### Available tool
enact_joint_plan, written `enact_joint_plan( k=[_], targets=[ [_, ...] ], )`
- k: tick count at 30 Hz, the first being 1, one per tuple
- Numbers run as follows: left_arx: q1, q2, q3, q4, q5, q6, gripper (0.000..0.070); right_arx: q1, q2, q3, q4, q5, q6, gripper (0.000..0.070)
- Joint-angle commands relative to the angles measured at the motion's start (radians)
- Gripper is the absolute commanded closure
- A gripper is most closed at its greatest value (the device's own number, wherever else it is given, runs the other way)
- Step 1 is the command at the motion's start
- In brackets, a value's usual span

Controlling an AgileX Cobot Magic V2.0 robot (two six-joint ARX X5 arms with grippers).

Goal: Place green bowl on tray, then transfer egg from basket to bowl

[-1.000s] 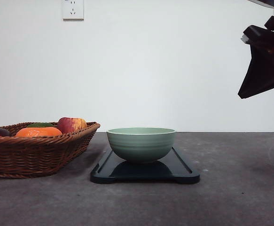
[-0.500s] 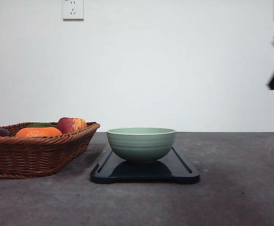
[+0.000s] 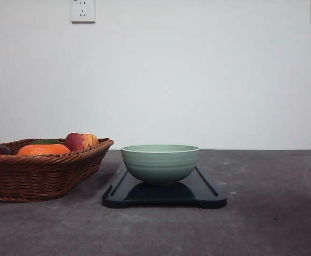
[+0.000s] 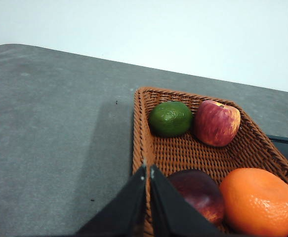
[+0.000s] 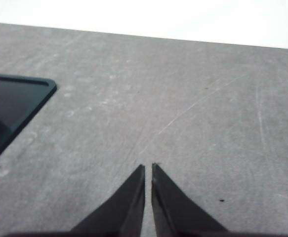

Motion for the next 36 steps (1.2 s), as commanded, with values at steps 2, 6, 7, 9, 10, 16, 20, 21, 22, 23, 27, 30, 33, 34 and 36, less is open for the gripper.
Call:
enact_joint_plan(
  k=[2, 6, 7, 9, 10, 16, 20, 21, 22, 23, 27, 30, 33, 34, 36],
  targets=[
    [0.001, -0.002, -0.019, 0.012, 0.001, -0.007, 0.07, -0.007, -0.049, -0.005, -0.004, 0.015, 0.018, 0.0685],
    [0.001, -0.002, -0.019, 0.012, 0.001, -0.006, 0.07, -0.007, -0.139, -0.005, -0.034, 0.05, 0.019, 0.0685],
    [0.001, -0.002, -0.019, 0.012, 0.001, -0.007, 0.07, -0.007, -0.164, -0.005, -0.049, 0.056, 0.022, 0.0685],
    [0.001, -0.002, -0.019, 0.012, 0.001, -0.006, 0.07, -0.009, -0.187, -0.005, -0.061, 0.059, 0.026, 0.0685],
    [0.001, -0.002, -0.019, 0.012, 0.001, -0.006, 0.07, -0.013, -0.185, -0.005, -0.061, 0.059, 0.027, 0.0685],
    [0.001, -0.001, -0.019, 0.013, 0.001, -0.007, 0.07, -0.032, -0.185, -0.005, -0.067, 0.051, 0.03, 0.0685],
    [0.001, -0.001, -0.019, 0.012, 0.001, -0.007, 0.07, -0.032, -0.185, -0.005, -0.063, 0.055, 0.029, 0.0685],
    [0.001, -0.001, -0.019, 0.012, 0.001, -0.007, 0.07, -0.032, -0.185, -0.005, -0.06, 0.056, 0.029, 0.0685],
    [0.001, -0.002, -0.019, 0.012, 0.001, -0.007, 0.07, -0.032, -0.185, -0.005, -0.057, 0.056, 0.029, 0.0685],
    [0.001, -0.002, -0.019, 0.012, 0.001, -0.006, 0.07, -0.032, -0.185, -0.005, -0.054, 0.056, 0.029, 0.0685],
    [0.001, -0.002, -0.019, 0.012, 0.001, -0.007, 0.07, -0.032, -0.185, -0.005, -0.036, 0.056, 0.029, 0.0685],
    [0.001, -0.002, -0.019, 0.012, 0.001, -0.006, 0.07, -0.032, -0.185, -0.005, -0.036, 0.056, 0.029, 0.0685],
    [0.001, -0.002, -0.019, 0.012, 0.001, -0.007, 0.07, -0.032, -0.185, -0.005, -0.035, 0.056, 0.029, 0.0685],
    [0.001, -0.002, -0.019, 0.012, 0.001, -0.006, 0.07, -0.032, -0.185, -0.005, -0.035, 0.056, 0.029, 0.0685],
    [0.001, -0.002, -0.019, 0.012, 0.001, -0.007, 0.07, -0.032, -0.185, -0.005, -0.035, 0.056, 0.029, 0.0685]
  ],
)
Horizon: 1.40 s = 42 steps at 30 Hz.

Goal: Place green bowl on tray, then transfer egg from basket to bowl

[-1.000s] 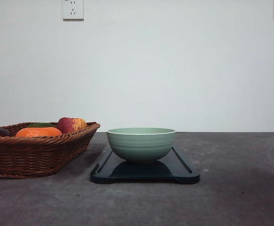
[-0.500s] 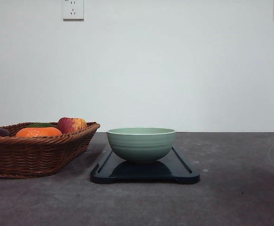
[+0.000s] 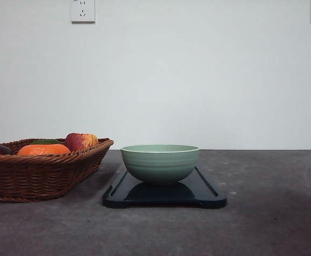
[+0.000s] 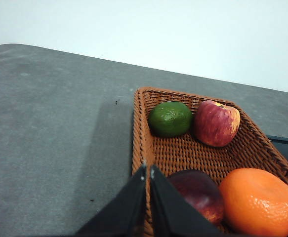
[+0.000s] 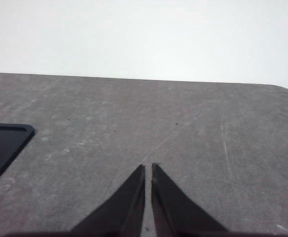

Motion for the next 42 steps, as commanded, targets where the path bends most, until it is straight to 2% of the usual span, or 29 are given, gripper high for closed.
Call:
enact_joint_plan(
  k=[1, 42],
  targets=[
    [0.001, -0.001, -0.019, 0.012, 0.001, -0.005, 0.07, -0.001, 0.0, -0.005, 0.012, 0.002, 0.011, 0.0685],
    [0.001, -0.001, -0.019, 0.012, 0.001, -0.005, 0.07, -0.001, 0.0, -0.005, 0.012, 0.002, 0.011, 0.0685]
  ],
)
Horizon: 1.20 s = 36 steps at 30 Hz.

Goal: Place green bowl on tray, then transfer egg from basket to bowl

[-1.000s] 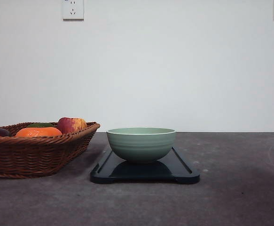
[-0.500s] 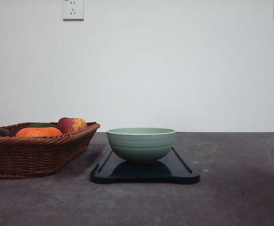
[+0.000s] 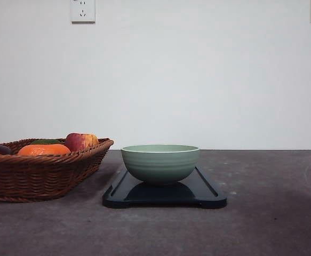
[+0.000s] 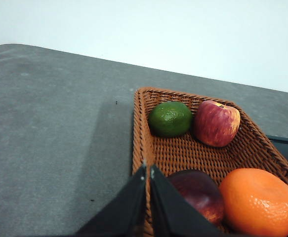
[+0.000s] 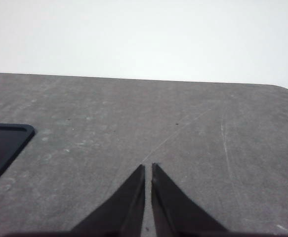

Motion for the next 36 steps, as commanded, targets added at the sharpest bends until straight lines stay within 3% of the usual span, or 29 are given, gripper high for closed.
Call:
enact_joint_plan(
  k=[1, 36],
  targets=[
    [0.001, -0.001, -0.019, 0.012, 0.001, -0.005, 0.07, -0.001, 0.0, -0.005, 0.012, 0.002, 0.011, 0.0685],
    [0.001, -0.002, -0.019, 0.012, 0.001, -0.005, 0.07, -0.001, 0.0, -0.005, 0.012, 0.002, 0.011, 0.0685]
  ],
)
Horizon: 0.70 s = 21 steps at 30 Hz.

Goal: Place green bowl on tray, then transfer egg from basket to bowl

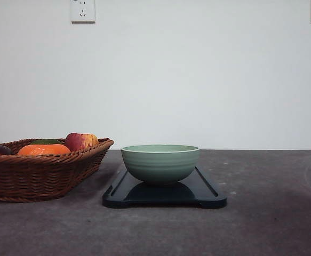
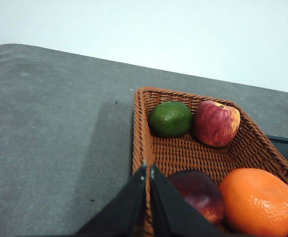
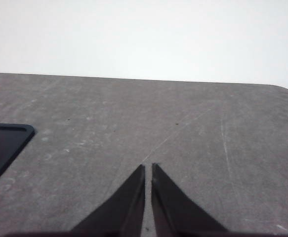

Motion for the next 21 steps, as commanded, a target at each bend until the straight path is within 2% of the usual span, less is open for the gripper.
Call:
enact_joint_plan(
  k=[1, 21],
  targets=[
    [0.001, -0.002, -0.019, 0.012, 0.001, -0.005, 0.07, -0.001, 0.0, -0.005, 0.012, 0.002, 0.011, 0.0685],
    [0.001, -0.001, -0.019, 0.012, 0.001, -0.005, 0.07, -0.001, 0.0, -0.005, 0.012, 0.002, 0.011, 0.0685]
  ],
)
